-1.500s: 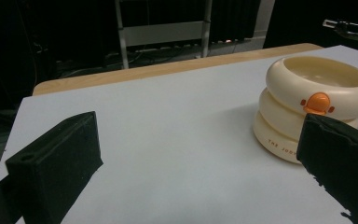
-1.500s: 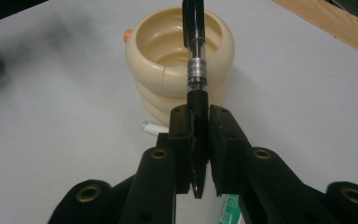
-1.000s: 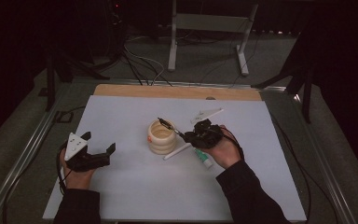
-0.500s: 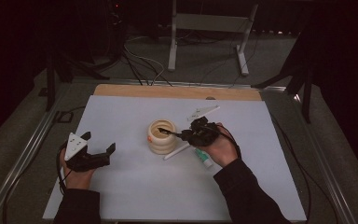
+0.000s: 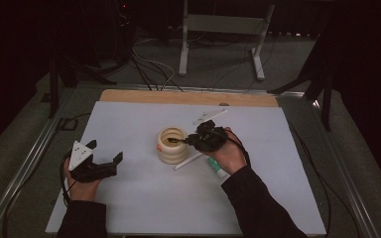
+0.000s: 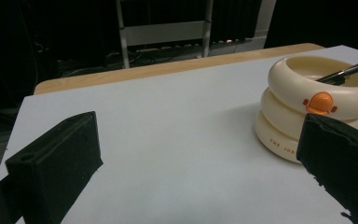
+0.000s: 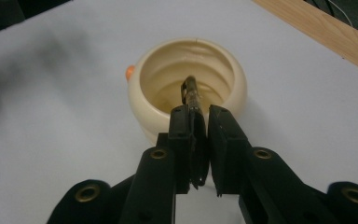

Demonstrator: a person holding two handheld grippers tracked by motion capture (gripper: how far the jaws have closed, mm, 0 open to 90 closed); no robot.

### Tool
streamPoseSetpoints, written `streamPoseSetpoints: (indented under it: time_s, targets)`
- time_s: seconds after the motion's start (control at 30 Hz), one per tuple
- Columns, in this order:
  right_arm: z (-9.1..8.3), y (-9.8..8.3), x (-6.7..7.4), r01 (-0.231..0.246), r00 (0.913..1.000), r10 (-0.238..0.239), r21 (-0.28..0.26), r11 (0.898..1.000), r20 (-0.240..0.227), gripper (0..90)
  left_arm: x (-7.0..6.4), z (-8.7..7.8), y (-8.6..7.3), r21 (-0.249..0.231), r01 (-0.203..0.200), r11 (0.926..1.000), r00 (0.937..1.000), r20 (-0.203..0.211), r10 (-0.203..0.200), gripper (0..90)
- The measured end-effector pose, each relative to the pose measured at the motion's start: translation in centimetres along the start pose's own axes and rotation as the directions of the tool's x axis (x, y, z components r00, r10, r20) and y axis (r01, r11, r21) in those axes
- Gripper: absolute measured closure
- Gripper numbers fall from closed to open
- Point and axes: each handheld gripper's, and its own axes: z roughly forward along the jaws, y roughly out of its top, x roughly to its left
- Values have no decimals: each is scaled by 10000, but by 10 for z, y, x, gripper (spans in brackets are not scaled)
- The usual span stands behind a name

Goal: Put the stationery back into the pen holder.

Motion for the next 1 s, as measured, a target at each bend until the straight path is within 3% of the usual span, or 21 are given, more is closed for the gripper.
streamPoseSetpoints:
  time_s: [0.07, 0.13, 0.2, 0.4, 1.0]
  targets:
    - [0, 0, -1, -180, 9998, 177, -607, 9980, -57, 388, 0, 0, 0, -4, -5, 10000, 10000, 3, 5, 1]
    - [-1, 1, -1, -374, 9983, 410, -856, 9956, 412, 230, 0, 0, 0, -9, 3, 10000, 10000, 8, -3, 1]
    - [-1, 0, -2, -488, 9968, 548, -993, 9939, 584, 140, 0, 0, 0, -12, 5, 10000, 10000, 5, -5, 1]
    - [-4, -4, -5, -642, 9944, 731, -1132, 9915, 767, 66, 0, 0, 0, 7, -11, 10000, 10000, 2, 11, 1]
    - [-10, -19, -13, -903, 9926, 989, -1156, 9892, 711, 27, 1, 0, -1, 31, -18, 10000, 10000, 2, 18, 1]
